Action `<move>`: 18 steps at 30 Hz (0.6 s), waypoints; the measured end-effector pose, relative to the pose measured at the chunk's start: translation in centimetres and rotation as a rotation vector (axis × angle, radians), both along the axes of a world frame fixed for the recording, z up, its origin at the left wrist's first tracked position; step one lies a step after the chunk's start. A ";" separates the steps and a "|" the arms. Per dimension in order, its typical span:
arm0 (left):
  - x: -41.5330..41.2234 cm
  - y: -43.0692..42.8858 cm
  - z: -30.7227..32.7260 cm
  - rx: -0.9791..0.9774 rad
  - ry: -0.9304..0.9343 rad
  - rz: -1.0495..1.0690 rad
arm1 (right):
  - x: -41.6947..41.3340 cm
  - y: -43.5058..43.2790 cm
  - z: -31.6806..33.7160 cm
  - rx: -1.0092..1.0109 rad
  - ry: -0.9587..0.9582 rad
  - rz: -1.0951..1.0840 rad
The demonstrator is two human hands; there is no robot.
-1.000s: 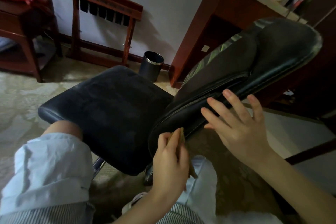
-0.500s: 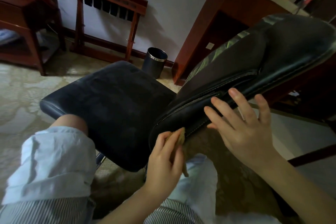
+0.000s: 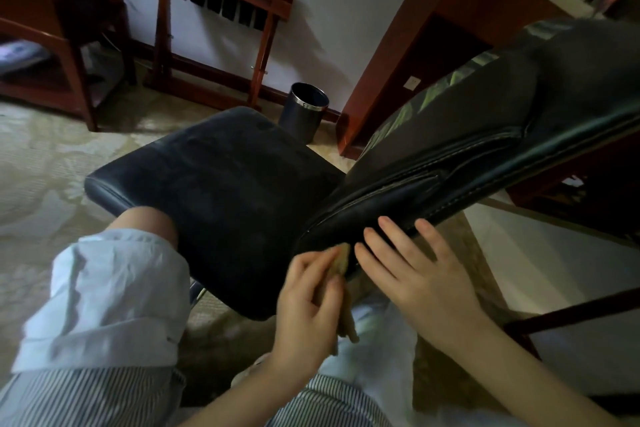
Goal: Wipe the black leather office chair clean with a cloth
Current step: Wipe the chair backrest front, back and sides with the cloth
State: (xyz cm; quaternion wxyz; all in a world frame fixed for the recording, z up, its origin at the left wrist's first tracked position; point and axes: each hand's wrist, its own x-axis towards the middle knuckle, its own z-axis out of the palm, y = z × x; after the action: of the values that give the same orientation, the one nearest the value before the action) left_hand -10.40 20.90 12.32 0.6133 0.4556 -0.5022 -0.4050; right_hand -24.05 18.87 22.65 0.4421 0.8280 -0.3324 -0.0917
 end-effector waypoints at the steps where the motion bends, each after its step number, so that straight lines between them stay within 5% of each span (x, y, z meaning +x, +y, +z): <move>1: -0.4 0.2 0.2 -0.032 -0.047 -0.019 | 0.0 0.0 -0.1 -0.014 0.000 0.006; 5: -1.1 0.3 -0.1 -0.100 -0.182 -0.008 | -0.5 -0.3 -0.7 -0.081 0.004 0.041; 9: -1.6 0.2 -1.2 -0.070 -0.120 0.010 | -0.9 -0.9 -1.1 -0.131 -0.004 0.079; 18: -0.6 0.9 -8.2 0.152 -0.339 -0.050 | -1.3 -1.2 -1.6 -0.148 -0.064 0.122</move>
State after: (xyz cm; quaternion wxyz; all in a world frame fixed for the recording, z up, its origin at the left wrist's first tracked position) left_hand -10.98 21.81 4.07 0.4733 0.5497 -0.5776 -0.3744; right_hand -25.39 17.65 21.02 0.4959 0.8144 -0.3009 -0.0134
